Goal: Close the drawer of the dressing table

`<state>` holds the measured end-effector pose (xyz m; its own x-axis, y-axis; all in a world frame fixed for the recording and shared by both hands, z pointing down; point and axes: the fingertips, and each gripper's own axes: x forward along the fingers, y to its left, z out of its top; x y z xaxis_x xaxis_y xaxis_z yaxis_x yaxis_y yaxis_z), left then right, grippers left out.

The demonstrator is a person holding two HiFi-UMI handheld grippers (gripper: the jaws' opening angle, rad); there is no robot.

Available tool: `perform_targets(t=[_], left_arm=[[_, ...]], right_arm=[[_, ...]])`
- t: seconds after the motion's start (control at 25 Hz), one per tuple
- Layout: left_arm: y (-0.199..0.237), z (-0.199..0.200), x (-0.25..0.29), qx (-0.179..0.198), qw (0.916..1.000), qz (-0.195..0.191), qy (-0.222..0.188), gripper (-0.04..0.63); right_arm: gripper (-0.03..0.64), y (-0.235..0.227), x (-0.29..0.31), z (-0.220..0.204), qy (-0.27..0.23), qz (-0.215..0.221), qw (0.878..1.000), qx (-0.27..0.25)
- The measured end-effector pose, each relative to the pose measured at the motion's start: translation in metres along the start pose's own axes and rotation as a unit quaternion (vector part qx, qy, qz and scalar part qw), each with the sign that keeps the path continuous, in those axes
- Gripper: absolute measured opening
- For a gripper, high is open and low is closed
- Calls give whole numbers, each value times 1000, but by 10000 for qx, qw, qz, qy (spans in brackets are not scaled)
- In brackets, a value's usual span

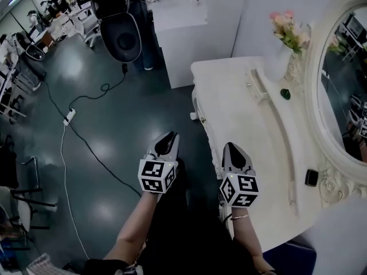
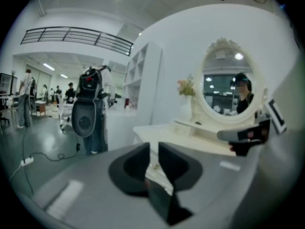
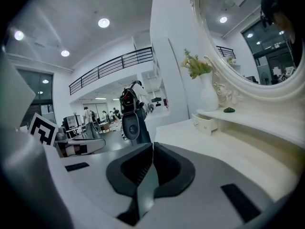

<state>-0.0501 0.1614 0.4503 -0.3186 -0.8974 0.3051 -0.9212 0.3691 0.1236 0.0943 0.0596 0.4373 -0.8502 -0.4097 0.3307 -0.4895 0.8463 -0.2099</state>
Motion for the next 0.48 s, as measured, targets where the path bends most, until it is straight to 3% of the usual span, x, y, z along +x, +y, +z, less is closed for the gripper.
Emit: perform_targets(t=[0.48], left_arm=[[109, 52, 116, 55, 9990, -430, 56, 69]], right_arm=[[3, 10, 141, 65, -89, -587, 9982, -39]])
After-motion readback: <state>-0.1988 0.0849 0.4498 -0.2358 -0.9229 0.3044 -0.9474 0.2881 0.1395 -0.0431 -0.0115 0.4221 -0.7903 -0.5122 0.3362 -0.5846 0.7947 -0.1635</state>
